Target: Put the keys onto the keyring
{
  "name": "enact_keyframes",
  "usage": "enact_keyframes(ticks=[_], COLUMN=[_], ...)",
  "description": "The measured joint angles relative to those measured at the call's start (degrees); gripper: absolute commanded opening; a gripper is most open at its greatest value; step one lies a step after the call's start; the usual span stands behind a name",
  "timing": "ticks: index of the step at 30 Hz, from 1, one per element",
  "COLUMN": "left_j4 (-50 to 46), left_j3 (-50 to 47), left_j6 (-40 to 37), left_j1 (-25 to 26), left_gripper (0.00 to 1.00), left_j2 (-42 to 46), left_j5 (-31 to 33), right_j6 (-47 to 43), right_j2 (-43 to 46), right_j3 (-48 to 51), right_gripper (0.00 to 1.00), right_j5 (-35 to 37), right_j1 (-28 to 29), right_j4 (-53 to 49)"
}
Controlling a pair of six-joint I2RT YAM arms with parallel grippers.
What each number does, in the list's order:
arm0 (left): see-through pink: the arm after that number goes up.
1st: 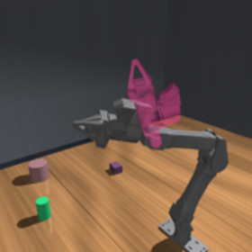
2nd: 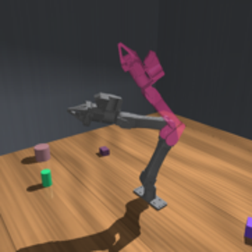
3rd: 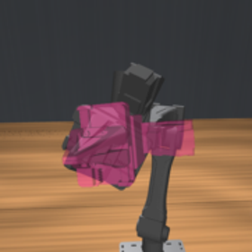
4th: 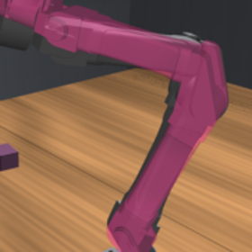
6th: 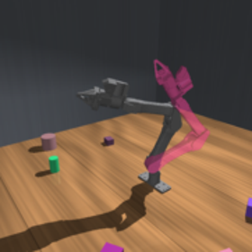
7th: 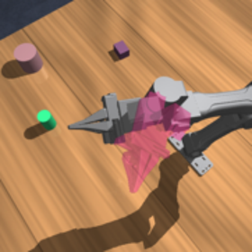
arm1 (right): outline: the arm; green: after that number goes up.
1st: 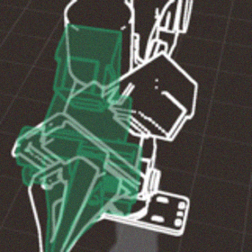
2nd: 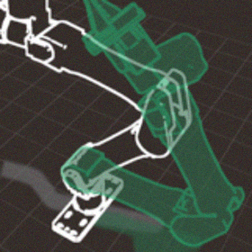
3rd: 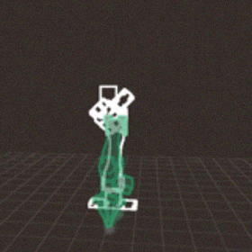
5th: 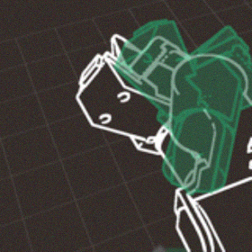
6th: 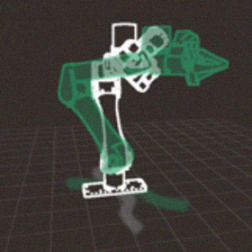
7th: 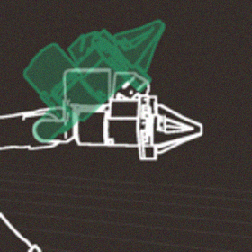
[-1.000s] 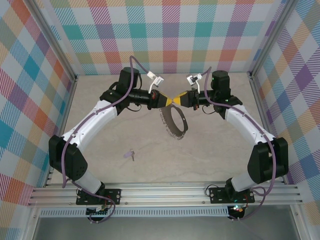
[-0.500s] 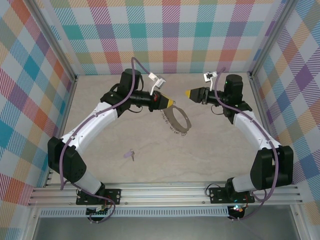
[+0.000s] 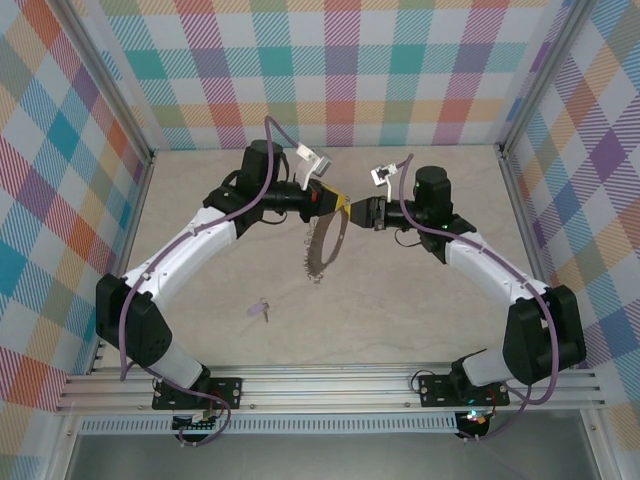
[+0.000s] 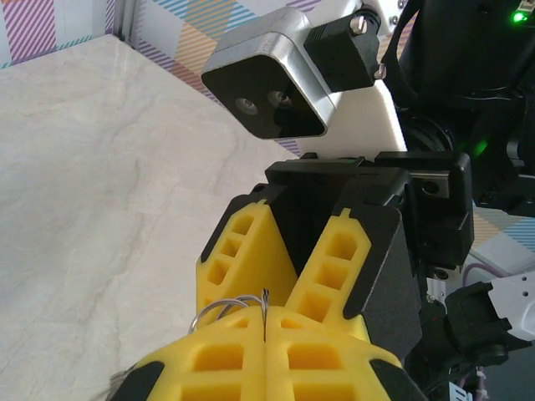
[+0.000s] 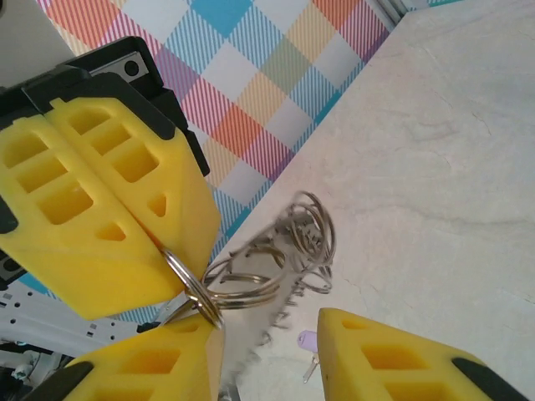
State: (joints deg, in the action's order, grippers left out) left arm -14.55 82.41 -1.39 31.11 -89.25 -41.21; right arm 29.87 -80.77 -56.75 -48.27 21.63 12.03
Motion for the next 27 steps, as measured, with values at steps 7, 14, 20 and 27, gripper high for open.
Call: enact_keyframes(ticks=[7,14,20,27], left_j4=[1.4,2.64,2.67,2.73], left_j3=[-1.25,-3.96,-4.68,-4.87], left_j6=[-1.29,-1.86,-2.38,-2.51], left_j1=[0.0,0.35,0.63,0.63], left_gripper=[0.0,0.0,0.0,0.0], left_j2=[1.64,4.15,4.26,4.26], left_j5=[-0.26,-2.19,-3.67,-4.39], right_j6=[-0.39,1.07,3.76,5.38], right_j2=[0.22,1.09,2.54,3.54], right_j3=[-0.63,-0.98,-0.63,3.28], right_gripper=[0.31,0.3,0.27,0.19], right_j5=[1.14,2.99,2.27,-0.24], right_j1=[-0.17,-3.91,-5.49,-4.74], right_j4=[-0.44,0.57,4.46,6.56])
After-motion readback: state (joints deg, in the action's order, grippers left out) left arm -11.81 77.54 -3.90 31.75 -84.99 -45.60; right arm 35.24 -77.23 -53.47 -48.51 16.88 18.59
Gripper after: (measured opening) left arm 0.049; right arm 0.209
